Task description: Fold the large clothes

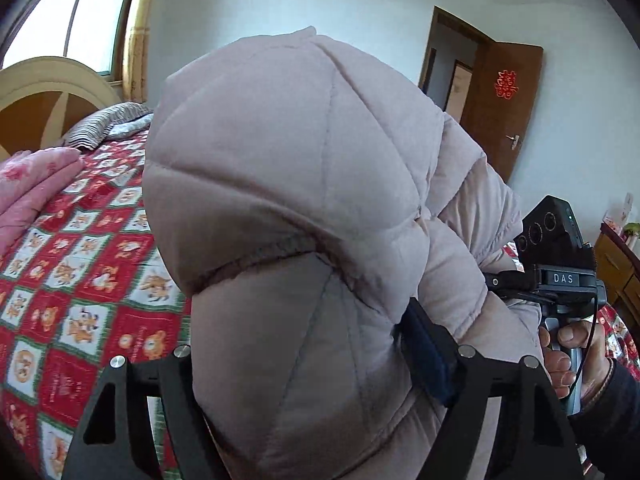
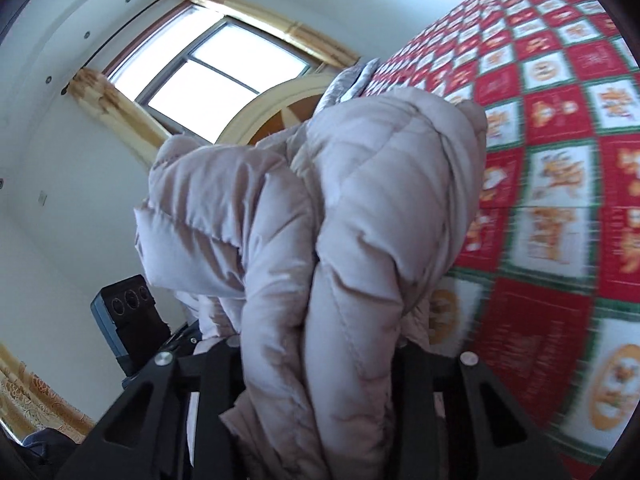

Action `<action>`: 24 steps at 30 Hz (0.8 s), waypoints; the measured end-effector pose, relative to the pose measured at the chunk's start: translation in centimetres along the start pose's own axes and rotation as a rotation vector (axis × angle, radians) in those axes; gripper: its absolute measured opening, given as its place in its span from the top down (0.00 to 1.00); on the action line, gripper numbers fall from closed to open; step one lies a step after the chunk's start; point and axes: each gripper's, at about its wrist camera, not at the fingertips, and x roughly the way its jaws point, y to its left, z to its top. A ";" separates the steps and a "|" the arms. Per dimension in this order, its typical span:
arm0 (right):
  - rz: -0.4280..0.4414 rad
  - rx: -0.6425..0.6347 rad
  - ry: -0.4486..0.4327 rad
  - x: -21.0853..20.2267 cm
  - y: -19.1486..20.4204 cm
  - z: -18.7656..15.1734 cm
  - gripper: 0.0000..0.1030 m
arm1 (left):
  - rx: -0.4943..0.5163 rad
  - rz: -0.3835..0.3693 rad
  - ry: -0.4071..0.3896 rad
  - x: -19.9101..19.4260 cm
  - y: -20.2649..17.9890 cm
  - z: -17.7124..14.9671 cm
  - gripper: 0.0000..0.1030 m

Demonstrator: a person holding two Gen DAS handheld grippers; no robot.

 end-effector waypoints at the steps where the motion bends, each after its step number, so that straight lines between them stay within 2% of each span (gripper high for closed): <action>1: 0.010 0.000 0.014 1.2 0.2 0.0 0.66 | -0.007 0.022 -0.002 -0.5 1.0 -0.1 0.24; 6: 0.020 -0.015 0.084 6.7 1.0 0.6 0.66 | -0.049 0.100 0.010 -0.6 5.5 -0.9 0.24; 13: -0.030 -0.007 0.142 11.3 0.1 1.6 0.66 | -0.115 0.125 0.053 0.5 8.8 -2.7 0.24; 20: -0.052 0.003 0.165 13.3 -0.4 1.8 0.66 | -0.137 0.132 0.071 0.5 9.0 -3.2 0.24; 24: -0.082 0.025 0.168 13.6 -1.4 1.5 0.64 | -0.147 0.166 0.102 1.3 9.8 -3.5 0.15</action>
